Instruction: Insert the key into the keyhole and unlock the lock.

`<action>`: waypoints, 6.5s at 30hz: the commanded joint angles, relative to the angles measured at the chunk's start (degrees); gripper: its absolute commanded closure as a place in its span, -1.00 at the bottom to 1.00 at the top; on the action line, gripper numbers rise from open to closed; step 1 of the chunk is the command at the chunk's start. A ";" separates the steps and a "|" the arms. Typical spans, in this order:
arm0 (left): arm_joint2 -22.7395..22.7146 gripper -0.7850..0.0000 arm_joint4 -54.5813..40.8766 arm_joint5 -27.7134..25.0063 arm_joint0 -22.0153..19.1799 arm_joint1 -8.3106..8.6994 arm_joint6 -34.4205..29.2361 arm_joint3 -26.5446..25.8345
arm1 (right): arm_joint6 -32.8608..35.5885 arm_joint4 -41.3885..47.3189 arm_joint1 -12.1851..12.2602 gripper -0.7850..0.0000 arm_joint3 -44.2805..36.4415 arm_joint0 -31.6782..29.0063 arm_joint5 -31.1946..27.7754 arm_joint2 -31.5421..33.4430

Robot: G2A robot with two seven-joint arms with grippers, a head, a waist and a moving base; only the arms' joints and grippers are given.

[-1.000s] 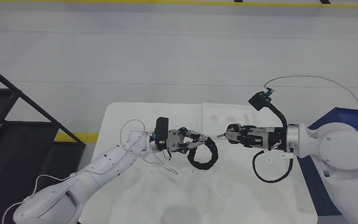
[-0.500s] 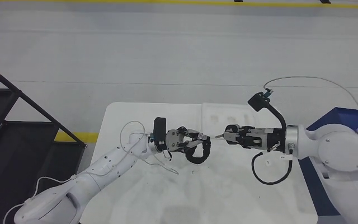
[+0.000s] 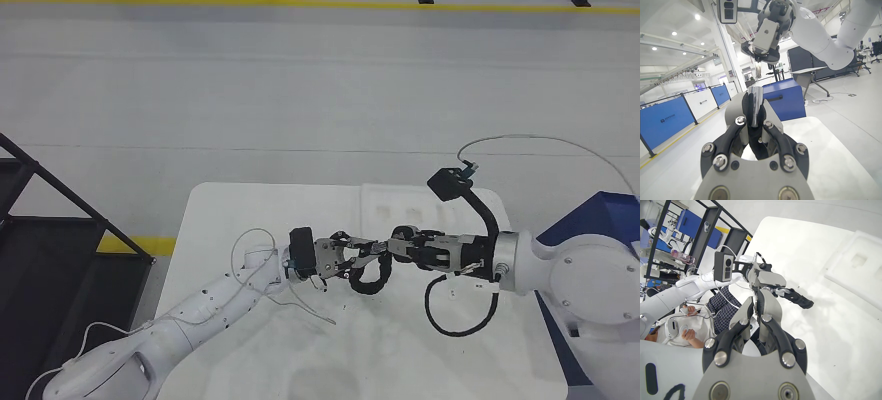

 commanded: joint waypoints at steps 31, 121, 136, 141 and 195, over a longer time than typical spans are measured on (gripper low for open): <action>-6.41 1.00 5.08 7.44 5.17 -2.13 -1.51 -0.52 | -0.50 -6.16 0.51 1.00 -1.92 1.53 6.54 -4.12; -13.68 1.00 7.06 -4.69 8.73 -5.73 -7.31 0.02 | 3.30 -21.68 -0.47 -1.00 0.35 7.89 3.99 -15.35; -14.99 1.00 0.06 -18.13 7.18 -6.01 -12.38 2.49 | 4.66 -21.26 0.31 -1.00 0.49 8.09 -14.38 -11.52; -16.36 1.00 -6.03 -27.57 5.56 -5.78 -19.11 4.26 | 6.81 -20.57 0.96 -1.00 1.25 7.06 -22.91 -9.73; -19.14 1.00 -18.06 -31.58 4.98 -3.35 -49.01 -6.25 | 8.02 -27.88 1.77 -1.00 1.35 8.21 -44.77 -13.12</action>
